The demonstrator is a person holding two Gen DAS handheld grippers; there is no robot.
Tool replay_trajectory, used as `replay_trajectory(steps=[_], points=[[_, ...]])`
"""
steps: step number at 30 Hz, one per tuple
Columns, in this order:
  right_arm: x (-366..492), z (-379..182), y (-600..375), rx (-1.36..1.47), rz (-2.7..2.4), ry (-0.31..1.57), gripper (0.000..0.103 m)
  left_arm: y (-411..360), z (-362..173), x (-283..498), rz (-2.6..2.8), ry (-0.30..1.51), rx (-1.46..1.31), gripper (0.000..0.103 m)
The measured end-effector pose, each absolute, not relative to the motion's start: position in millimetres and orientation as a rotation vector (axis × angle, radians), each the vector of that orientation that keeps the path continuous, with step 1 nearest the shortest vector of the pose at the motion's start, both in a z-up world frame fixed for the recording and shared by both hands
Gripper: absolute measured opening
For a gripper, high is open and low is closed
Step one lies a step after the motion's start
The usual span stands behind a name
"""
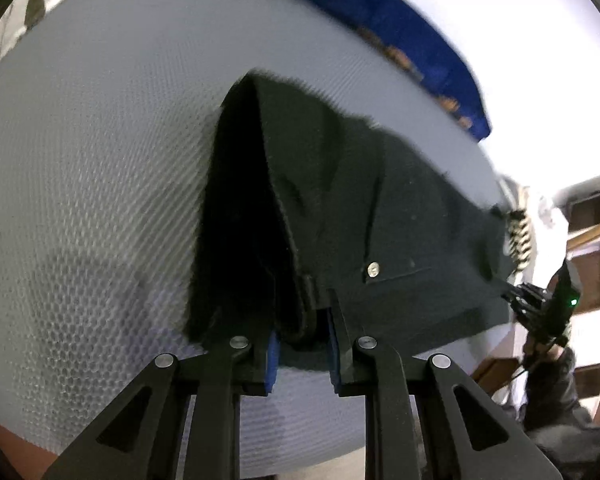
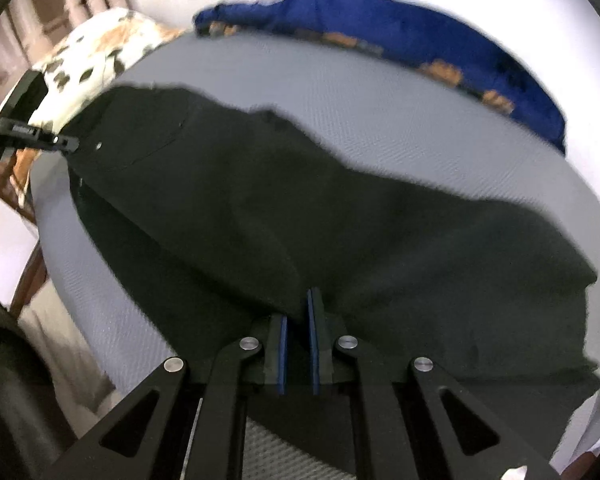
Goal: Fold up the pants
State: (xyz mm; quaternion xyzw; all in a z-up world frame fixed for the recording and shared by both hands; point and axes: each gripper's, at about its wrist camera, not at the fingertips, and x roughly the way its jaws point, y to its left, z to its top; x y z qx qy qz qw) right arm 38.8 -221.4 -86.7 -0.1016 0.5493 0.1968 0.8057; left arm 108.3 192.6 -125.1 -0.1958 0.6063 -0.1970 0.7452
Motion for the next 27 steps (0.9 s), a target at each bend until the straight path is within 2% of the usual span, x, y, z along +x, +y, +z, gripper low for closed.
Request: replay_trajectory(steps=[4,6,9,11,17,21,27], points=[[28.0,-121.7,-212.6,-0.234,0.425,1.260,0.008,195.3,-134.7,100.0,-0.448,1.290,-0.423,0.021],[27.2,-123.0,-214.9,-0.212,0.427,1.245,0.008,193.0,-133.7,94.3,-0.440,1.260,-0.375,0.023],[29.5,-122.3,-221.3,-0.161,0.426,1.257,0.008,190.2,-128.1,83.1,-0.414,1.204,-0.320,0.030],[27.8,-121.8,-220.7,-0.171,0.425,1.246,0.009,189.0,-120.7,77.2,-0.377,1.175,-0.315,0.039],[24.7,-119.4,-221.6,-0.124,0.399,1.223,0.011,194.7,-77.0,43.9,-0.256,0.986,-0.165,0.040],[26.6,-118.6,-223.4,-0.083,0.399,1.217,0.010,141.7,-49.5,29.6,-0.353,0.884,-0.020,0.041],[26.5,-108.1,-225.3,-0.044,0.379,1.209,0.009,37.5,-52.8,23.7,-0.695,0.876,0.065,0.041]])
